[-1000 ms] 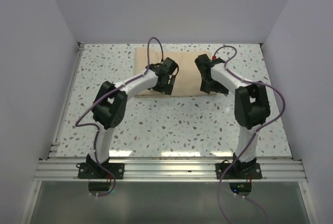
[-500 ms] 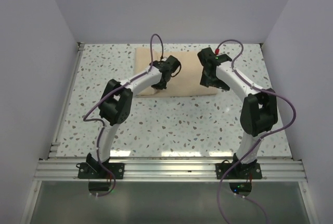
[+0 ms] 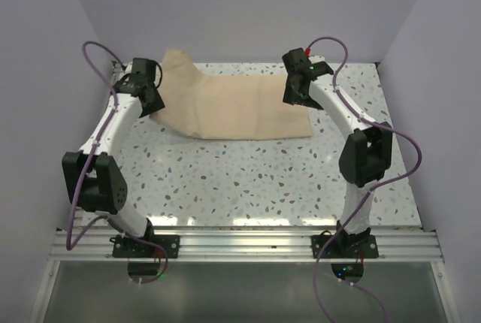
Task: Open and lay out the surgical kit
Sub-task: Open the surgical kit at the center of the board, then pick up the medical item from the container.
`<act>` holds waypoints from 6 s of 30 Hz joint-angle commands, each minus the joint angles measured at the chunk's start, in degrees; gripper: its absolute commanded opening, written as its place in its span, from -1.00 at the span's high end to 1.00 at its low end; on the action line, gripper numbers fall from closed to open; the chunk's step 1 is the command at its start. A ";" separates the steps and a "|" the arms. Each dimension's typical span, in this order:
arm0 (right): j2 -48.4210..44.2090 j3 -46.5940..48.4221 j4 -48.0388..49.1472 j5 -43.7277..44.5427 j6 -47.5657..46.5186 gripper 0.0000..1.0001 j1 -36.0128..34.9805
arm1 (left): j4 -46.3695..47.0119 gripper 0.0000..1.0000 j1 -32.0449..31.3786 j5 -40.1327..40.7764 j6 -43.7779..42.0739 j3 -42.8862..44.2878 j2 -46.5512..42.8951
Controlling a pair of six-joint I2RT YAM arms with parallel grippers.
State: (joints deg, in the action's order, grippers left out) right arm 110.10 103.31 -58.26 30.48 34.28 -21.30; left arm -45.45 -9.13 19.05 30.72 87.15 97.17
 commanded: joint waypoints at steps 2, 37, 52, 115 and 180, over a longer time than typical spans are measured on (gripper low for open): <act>4.58 9.70 3.32 -3.32 -3.17 -0.79 0.29 | 1.24 -0.91 7.79 -3.31 2.86 -11.02 -6.72; 48.10 46.90 33.65 -10.53 -3.43 -0.29 9.87 | -8.33 -0.99 7.89 -10.08 5.49 -28.00 -30.89; 49.07 45.32 31.89 -9.21 -3.08 0.94 10.22 | -12.82 -0.99 7.89 -6.74 3.91 -28.27 -34.32; -18.43 -18.89 13.00 -38.11 2.46 -0.12 -6.12 | 2.74 -0.79 -1.59 -15.19 -0.40 -2.71 -8.67; 37.65 36.00 2.98 -23.28 -3.69 1.00 -16.23 | -2.71 -0.96 -2.21 -12.63 -0.66 -16.32 -25.45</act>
State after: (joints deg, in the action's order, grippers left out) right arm 148.46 138.96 -55.31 6.46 31.33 -37.80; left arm -48.03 -11.40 6.07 30.81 69.28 71.50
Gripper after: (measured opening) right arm 0.109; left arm 0.984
